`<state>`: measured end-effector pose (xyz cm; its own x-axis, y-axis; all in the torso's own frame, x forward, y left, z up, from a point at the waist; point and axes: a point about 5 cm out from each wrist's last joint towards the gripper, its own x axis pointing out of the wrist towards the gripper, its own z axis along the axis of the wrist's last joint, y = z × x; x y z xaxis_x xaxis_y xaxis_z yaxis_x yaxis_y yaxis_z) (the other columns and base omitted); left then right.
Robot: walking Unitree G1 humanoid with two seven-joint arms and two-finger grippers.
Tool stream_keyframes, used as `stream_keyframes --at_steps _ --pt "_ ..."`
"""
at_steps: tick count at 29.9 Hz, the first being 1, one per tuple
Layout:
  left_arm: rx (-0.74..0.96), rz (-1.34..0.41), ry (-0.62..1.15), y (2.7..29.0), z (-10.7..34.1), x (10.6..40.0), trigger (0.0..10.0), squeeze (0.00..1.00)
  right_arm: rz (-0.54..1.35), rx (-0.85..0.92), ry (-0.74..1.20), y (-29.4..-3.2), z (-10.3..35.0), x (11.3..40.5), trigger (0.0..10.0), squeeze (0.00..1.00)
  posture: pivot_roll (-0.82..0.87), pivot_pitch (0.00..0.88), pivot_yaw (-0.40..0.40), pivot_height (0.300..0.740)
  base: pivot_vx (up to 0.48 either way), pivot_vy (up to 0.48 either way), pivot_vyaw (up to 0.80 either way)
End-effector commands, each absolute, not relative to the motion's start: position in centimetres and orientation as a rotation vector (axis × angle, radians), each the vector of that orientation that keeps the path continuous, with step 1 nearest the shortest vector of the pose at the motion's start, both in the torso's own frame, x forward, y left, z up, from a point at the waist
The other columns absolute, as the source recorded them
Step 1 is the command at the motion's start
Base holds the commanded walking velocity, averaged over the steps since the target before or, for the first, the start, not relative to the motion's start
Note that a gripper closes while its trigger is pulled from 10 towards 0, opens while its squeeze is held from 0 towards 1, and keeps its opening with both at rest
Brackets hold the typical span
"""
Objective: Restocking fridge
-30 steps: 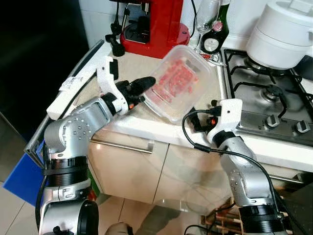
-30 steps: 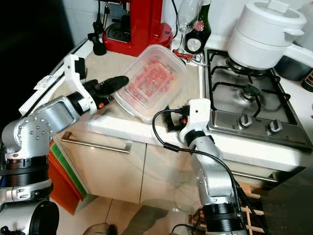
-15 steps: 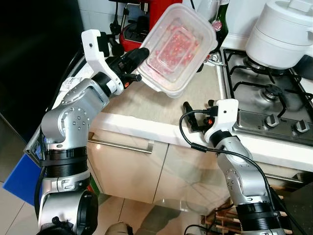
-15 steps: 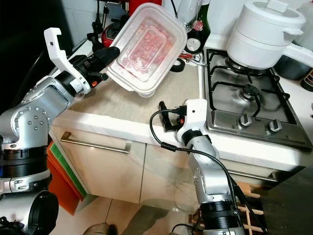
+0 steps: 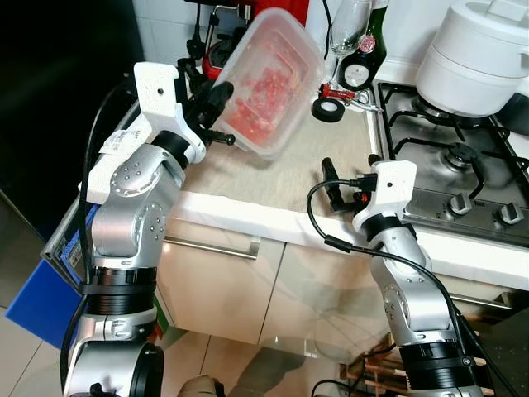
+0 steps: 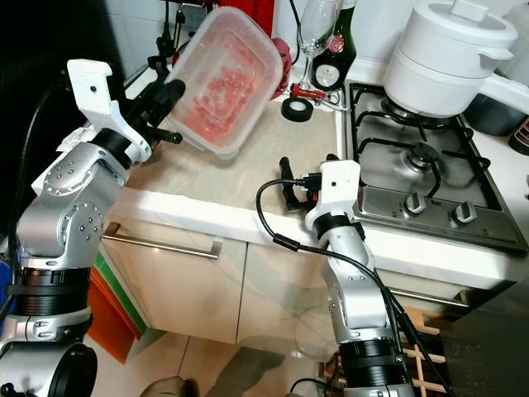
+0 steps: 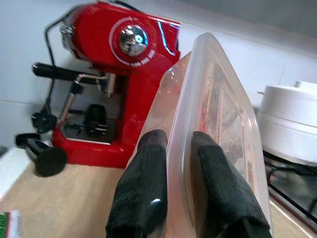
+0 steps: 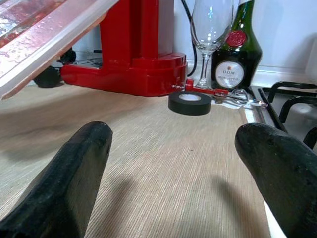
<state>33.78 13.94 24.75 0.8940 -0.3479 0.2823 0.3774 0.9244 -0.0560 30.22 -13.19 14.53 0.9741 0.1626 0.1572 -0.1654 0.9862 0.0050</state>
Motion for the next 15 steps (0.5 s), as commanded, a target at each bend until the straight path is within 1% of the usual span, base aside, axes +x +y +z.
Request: stream_keyframes --at_steps 1,5,15 --pt "-0.093 -0.372 -0.302 13.67 25.23 33.83 10.0 0.00 0.145 0.014 -0.204 -13.55 15.50 30.37 10.0 0.00 0.02 0.000 -0.042 0.740 0.000 0.000 0.00" --pt "-0.085 -0.366 -0.311 13.63 25.23 33.94 10.0 0.00 0.143 0.013 -0.204 -13.56 15.49 30.38 10.0 0.00 0.02 0.000 -0.040 0.740 0.000 0.000 0.00" --pt "-0.071 -0.358 -0.315 13.72 24.91 34.26 10.0 0.00 0.139 0.022 -0.201 -13.44 15.37 30.24 10.0 0.00 0.01 0.000 -0.039 0.740 -0.337 0.000 0.00"
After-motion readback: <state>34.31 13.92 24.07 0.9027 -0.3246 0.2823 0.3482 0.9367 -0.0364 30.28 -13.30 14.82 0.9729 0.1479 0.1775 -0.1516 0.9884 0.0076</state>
